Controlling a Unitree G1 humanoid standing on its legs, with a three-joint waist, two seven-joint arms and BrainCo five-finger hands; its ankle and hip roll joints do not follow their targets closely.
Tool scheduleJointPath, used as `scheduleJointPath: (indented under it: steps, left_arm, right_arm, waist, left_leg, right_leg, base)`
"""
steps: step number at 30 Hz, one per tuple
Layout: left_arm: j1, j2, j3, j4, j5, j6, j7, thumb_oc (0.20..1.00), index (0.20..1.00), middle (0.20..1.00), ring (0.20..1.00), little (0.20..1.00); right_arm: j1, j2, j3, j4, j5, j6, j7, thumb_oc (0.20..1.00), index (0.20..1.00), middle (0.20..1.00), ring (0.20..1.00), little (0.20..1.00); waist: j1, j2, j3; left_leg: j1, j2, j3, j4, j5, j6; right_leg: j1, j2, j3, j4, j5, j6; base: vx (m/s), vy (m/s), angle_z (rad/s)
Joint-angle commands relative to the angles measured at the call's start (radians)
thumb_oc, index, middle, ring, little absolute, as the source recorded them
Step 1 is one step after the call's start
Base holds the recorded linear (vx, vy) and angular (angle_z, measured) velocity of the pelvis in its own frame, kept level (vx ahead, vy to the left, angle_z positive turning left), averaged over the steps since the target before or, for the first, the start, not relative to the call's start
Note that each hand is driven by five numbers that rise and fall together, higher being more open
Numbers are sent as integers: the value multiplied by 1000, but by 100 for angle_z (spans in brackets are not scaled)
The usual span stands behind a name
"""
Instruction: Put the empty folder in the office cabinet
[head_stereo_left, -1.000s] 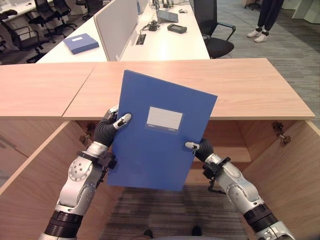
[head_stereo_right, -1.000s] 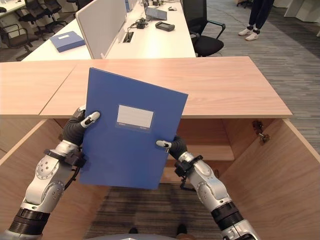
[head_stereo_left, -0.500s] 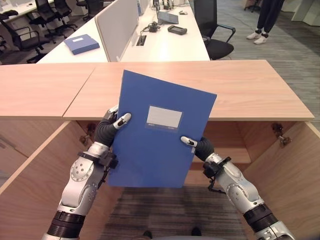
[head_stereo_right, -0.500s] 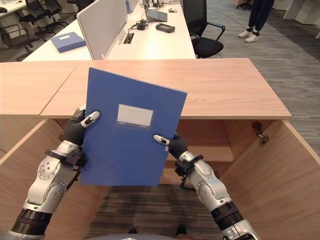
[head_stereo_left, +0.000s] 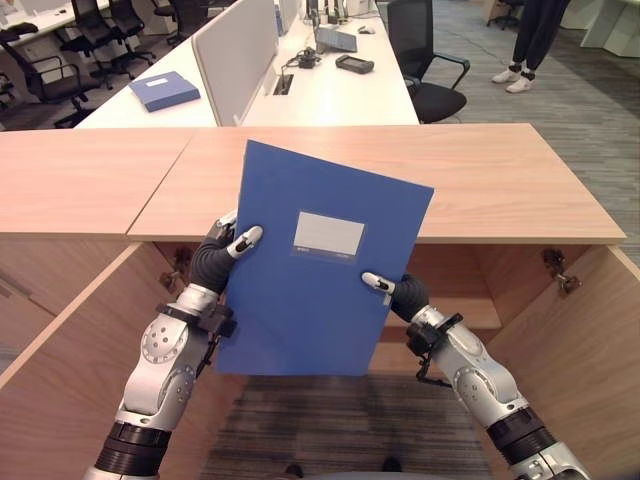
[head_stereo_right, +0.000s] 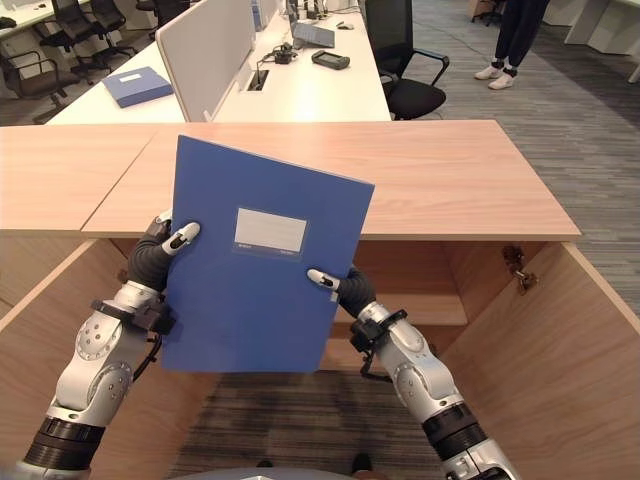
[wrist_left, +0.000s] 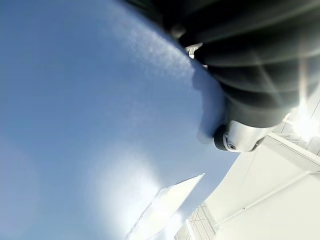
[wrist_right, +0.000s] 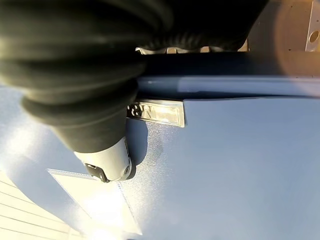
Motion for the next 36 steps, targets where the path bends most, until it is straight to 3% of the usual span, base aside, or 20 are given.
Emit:
scheduleJointPath:
  steps: [1, 11, 12, 14, 15, 16, 22, 27, 36]
  left_arm:
    - [-72, 11, -7, -28, 19, -70, -27, 1000, 1000, 1000, 1000, 1000]
    - [-1, 2, 86, 49, 63, -95, -18, 1000, 1000, 1000, 1000, 1000]
    - [15, -4, 98, 63, 68, -96, -18, 1000, 1000, 1000, 1000, 1000]
    - [76, -35, 133, 132, 67, -106, -2, 1000, 1000, 1000, 1000, 1000]
    - [76, -36, 132, 133, 67, -107, -2, 1000, 1000, 1000, 1000, 1000]
    - [93, -55, 137, 209, 53, -114, 7, 1000, 1000, 1000, 1000, 1000]
    - [154, -79, 121, 411, 58, -103, 33, 1000, 1000, 1000, 1000, 1000]
    - [191, -83, 83, 584, 125, -78, 52, 1000, 1000, 1000, 1000, 1000]
    - [192, -113, 60, 816, 191, -53, 76, 1000, 1000, 1000, 1000, 1000]
  right_arm:
    - [-96, 39, 47, -99, -8, -8, 78, 200, 200, 200, 200, 200]
    - [-76, -6, 10, -93, -150, -24, 84, 200, 200, 200, 200, 200]
    - [-72, -13, -12, -110, -199, -44, 69, 200, 200, 200, 200, 200]
    - [-68, -39, -105, -180, -442, -165, -55, 200, 200, 200, 200, 200]
    - [-65, -39, -104, -184, -447, -165, -58, 200, 200, 200, 200, 200]
    - [-60, -47, -136, -197, -560, -214, -119, 200, 200, 200, 200, 200]
    - [-79, -72, -131, -236, -788, -281, -233, 200, 200, 200, 200, 200]
    - [-97, -93, -77, -241, -863, -281, -249, 200, 200, 200, 200, 200]
    - [-94, -78, 20, -165, -789, -256, -187, 200, 200, 200, 200, 200]
  waist:
    - [3, -34, -5]
    - [13, -33, -6]
    - [14, -32, -7]
    - [14, -27, -7]
    - [15, -27, -6]
    - [15, -23, -6]
    - [20, -14, 0]
    - [26, -9, 7]
    - [30, -11, 15]
  left_leg:
    - [23, -1, 18, 9, -93, -11]
    - [17, -1, 14, 9, -90, -13]
    - [14, -1, 14, 9, -89, -12]
    - [10, -2, 13, 9, -90, -9]
    - [4, -3, 13, 9, -79, -9]
    - [3, -3, 13, 9, -79, -7]
    - [-1, -3, 13, 9, -77, -2]
    - [4, -1, 14, 9, -86, -2]
    - [-4, -1, 10, 9, -81, -1]
  right_leg:
    - [92, -52, 11, 30, -145, 72]
    - [91, -53, 8, 23, -143, 74]
    - [88, -53, 7, 23, -142, 73]
    - [85, -54, 7, 19, -140, 76]
    - [78, -54, 7, 22, -132, 75]
    - [77, -55, 7, 22, -133, 76]
    - [74, -53, 9, 25, -133, 76]
    - [77, -52, 9, 26, -142, 77]
    - [66, -52, 8, 33, -141, 76]
  base:
    - [0, 0, 0]
    - [0, 0, 0]
    - [-34, 11, 1]
    - [-17, 7, 0]
    - [0, 0, 0]
    - [-32, 12, -1]
    - [0, 0, 0]
    - [0, 0, 0]
    - [-13, 0, 0]
